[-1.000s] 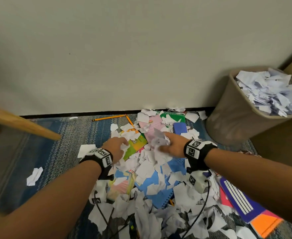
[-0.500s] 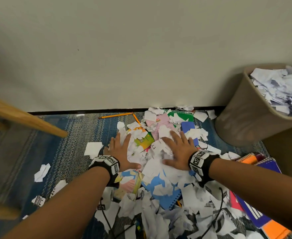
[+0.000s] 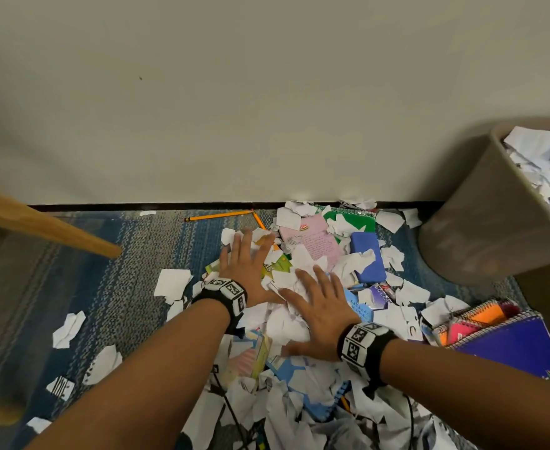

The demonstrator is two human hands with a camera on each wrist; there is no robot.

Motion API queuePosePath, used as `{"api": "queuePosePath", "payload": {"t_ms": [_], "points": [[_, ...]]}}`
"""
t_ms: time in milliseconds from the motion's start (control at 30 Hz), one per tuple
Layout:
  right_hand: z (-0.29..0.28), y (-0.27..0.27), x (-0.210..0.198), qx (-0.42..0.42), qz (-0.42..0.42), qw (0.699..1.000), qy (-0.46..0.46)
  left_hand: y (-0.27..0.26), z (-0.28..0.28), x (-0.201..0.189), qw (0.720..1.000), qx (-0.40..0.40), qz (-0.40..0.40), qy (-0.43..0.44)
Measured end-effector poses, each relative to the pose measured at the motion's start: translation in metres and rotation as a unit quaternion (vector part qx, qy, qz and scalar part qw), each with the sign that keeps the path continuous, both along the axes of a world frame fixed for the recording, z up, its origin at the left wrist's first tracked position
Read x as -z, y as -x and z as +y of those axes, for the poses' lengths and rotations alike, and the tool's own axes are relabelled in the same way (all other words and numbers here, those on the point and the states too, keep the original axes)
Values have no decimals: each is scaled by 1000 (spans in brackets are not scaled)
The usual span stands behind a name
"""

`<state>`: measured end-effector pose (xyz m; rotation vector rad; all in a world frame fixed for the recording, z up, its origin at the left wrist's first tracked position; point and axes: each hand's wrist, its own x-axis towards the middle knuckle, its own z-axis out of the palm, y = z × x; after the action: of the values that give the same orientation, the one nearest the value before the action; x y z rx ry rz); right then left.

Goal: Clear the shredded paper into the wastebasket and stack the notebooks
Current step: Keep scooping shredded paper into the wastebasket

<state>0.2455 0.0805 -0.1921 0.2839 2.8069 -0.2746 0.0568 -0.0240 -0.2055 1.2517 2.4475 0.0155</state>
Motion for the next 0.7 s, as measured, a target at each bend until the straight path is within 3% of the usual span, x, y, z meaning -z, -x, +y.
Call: {"api": "queuePosePath", "payload": {"t_ms": [133, 267, 400, 500, 567, 700], "points": [[9, -1, 8, -8, 68, 998, 15, -5, 0, 9, 999, 41, 27, -6], [26, 8, 13, -40, 138, 990, -9, -19, -5, 14, 992, 83, 48, -80], [42, 22, 6, -112, 112, 987, -41, -25, -2, 3, 992, 82, 53, -85], [46, 34, -9, -115, 64, 990, -55, -21, 0, -6, 992, 110, 48, -21], [51, 42, -19, -77, 48, 995, -29, -17, 0, -13, 996, 86, -5, -2], [65, 47, -37, 111, 107, 984, 92, -1, -3, -26, 997, 13, -69, -38]]}}
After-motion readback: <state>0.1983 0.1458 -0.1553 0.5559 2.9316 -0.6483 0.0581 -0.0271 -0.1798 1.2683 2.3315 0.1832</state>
